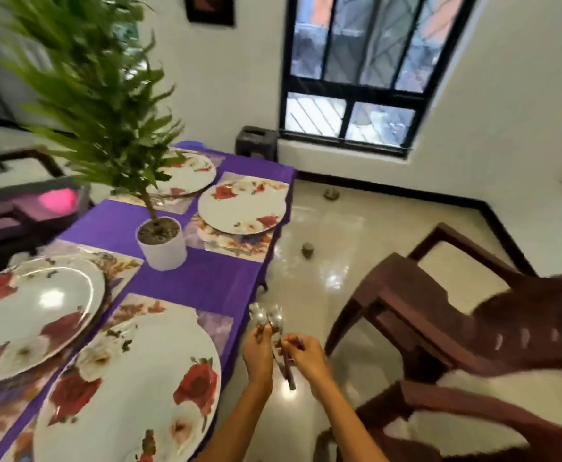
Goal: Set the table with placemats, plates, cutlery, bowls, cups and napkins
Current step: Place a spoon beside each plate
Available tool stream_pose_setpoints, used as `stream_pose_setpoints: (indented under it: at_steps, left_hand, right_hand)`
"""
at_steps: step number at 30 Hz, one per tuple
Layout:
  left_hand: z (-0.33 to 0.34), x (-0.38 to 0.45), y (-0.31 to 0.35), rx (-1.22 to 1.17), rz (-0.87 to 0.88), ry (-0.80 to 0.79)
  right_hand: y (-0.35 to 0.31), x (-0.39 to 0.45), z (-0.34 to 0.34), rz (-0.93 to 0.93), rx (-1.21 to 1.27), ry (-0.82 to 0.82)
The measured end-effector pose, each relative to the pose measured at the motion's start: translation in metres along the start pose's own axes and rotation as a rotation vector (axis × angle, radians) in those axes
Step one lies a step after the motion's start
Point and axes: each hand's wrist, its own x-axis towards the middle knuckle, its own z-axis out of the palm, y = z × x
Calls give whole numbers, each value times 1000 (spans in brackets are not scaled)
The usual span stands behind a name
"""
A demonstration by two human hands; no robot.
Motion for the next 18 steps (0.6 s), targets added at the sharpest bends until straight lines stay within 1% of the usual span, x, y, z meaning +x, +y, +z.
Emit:
stream_pose_setpoints:
  at_steps: [1,5,9,11,14,16,18]
  left_hand:
    - [0,15,10,-5,14,55]
    - [-8,60,37,12,31,171]
    - [-32,82,55,-155,0,492]
    - [-49,91,64,-190,26,602]
    - [-75,107,67,-169,57,751]
    - [-88,114,71,-181,44,871]
    - [-100,120,73,-196,36,957]
  right_hand:
    - [-8,19,6,-18,-3,-47]
    - [-36,78,29,-104,-84,-206]
    - [-56,110,60,-168,-171,-347]
    - [-70,126,77,-175,-237,-426]
    - [-91,143,104,-195,-337,-562]
    - [-102,155,122,-236,-407,-634]
    - [-109,164,140,-292,-484,-688]
